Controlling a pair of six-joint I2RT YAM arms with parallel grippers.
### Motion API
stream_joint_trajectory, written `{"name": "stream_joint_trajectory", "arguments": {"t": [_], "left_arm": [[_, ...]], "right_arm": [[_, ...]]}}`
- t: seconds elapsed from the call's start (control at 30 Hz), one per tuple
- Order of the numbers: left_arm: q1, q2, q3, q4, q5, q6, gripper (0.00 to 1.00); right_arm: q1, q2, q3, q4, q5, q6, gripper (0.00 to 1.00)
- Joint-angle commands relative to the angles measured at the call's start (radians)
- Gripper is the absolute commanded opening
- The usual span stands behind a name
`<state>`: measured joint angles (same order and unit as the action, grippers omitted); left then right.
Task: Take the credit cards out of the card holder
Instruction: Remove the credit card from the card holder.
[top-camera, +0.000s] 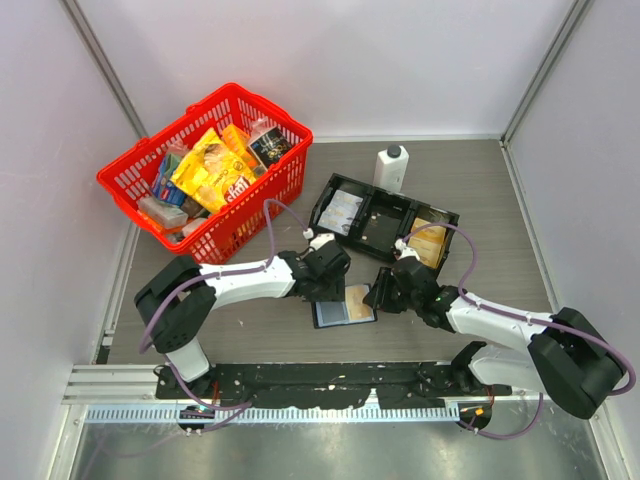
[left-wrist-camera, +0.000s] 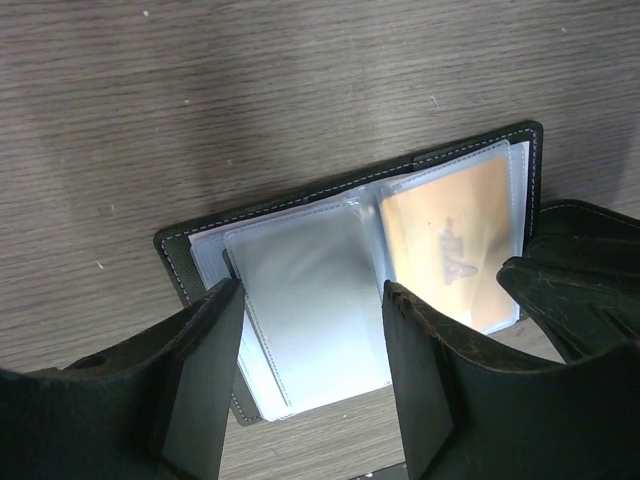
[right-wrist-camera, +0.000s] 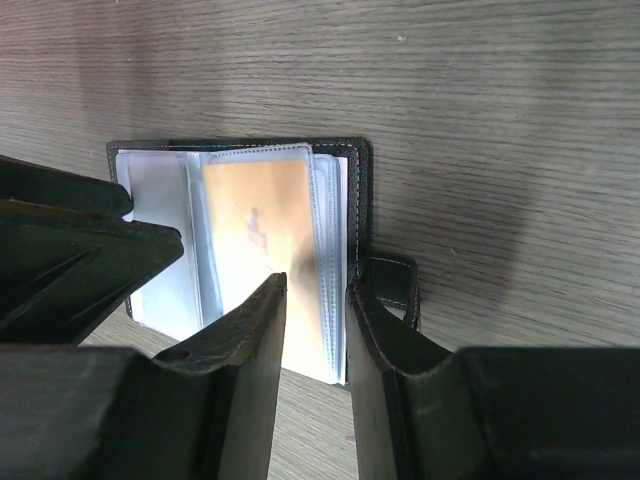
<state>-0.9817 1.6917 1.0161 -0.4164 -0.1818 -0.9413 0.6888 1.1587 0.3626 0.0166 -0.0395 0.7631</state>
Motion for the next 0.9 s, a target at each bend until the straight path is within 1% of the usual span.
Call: {"name": "stream_joint_trajectory", "arguments": {"t": [0.0,0.33,0.47,0.7,0.8,0.87], "left_arm": [[-0.002,0.016,0.03,0.01,0.059,-0.028,0.6],[-0.012,-0.026,0.053,0.085,0.148,-0.066,0.59],[-0.014,-0.026,0.061,0.117,0.177,-0.082,0.59],[-0.015,-0.029,0.079,0.171,0.179,-0.1,0.59],[-0.015,-0.024,0.101,0.145,0.177,-0.093,0.59],[-0.015,-0.047,0.107,0.09,0.127,-0.074,0.6]], "right_arm": [[-0.003,0.032,-0.007,-0.027,0.018,0.004,0.35],[-0.003,0.045,-0.01,-0.024,0.004,0.004,0.36],[-0.003,0.038,-0.014,0.009,-0.002,0.001,0.35],[-0.003,-0.007,-0.034,0.025,0.003,0.016,0.36],[-0.003,-0.042,-0.047,0.036,0.013,0.022,0.37],[-0.003,-0.062,-0.051,0.034,0.016,0.024,0.38]]}}
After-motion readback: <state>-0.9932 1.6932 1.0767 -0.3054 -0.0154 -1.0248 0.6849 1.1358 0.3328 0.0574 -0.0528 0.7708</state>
